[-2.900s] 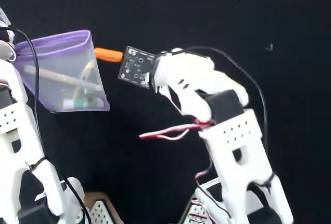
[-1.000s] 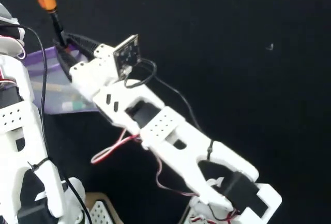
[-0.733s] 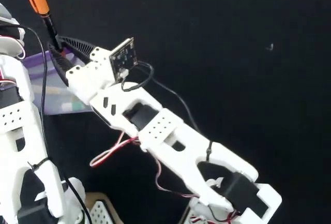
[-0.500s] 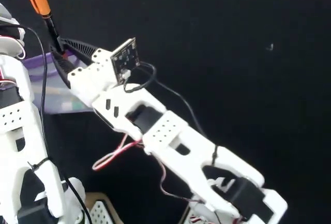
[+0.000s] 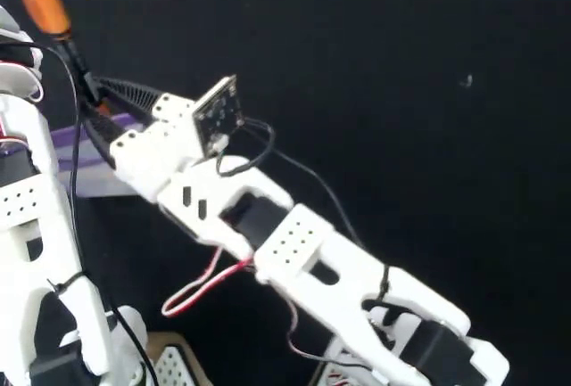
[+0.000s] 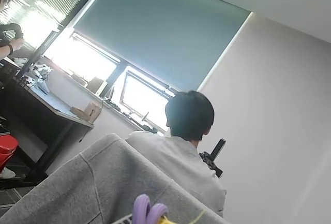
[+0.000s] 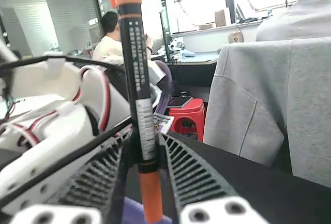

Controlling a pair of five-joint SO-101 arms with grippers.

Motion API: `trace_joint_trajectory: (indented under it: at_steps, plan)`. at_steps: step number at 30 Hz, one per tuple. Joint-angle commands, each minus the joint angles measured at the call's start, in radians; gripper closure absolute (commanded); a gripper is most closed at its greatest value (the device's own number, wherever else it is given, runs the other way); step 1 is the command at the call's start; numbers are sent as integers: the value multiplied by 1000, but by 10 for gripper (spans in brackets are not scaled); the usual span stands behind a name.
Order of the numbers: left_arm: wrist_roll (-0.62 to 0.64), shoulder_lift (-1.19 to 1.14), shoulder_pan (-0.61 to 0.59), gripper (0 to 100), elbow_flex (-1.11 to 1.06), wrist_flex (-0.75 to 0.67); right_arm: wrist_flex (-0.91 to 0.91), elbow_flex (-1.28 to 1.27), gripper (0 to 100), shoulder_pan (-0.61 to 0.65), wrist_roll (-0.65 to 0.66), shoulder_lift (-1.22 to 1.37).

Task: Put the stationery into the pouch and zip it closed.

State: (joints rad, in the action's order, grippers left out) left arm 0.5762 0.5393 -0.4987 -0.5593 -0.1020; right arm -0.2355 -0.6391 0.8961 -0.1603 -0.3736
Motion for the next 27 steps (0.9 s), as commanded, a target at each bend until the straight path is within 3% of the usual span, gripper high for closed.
trace_joint_trajectory:
  at_steps: [1, 10, 16, 20, 27]
  plan:
    - [6, 5, 5, 971, 30, -25, -2, -8, 988, 23, 43, -35]
    - [6, -8, 12, 971, 50, -26, -2, -24, 988, -8, 44, -93]
    - [32, -221, 38, 971, 202, -21, -2, -84, 988, -97, 44, -280]
    - [34, -365, 67, 971, 300, -17, -5, -142, 988, -92, 31, -392]
    - [35, -402, 64, 971, 357, -15, -241, -268, 988, -74, -40, -392]
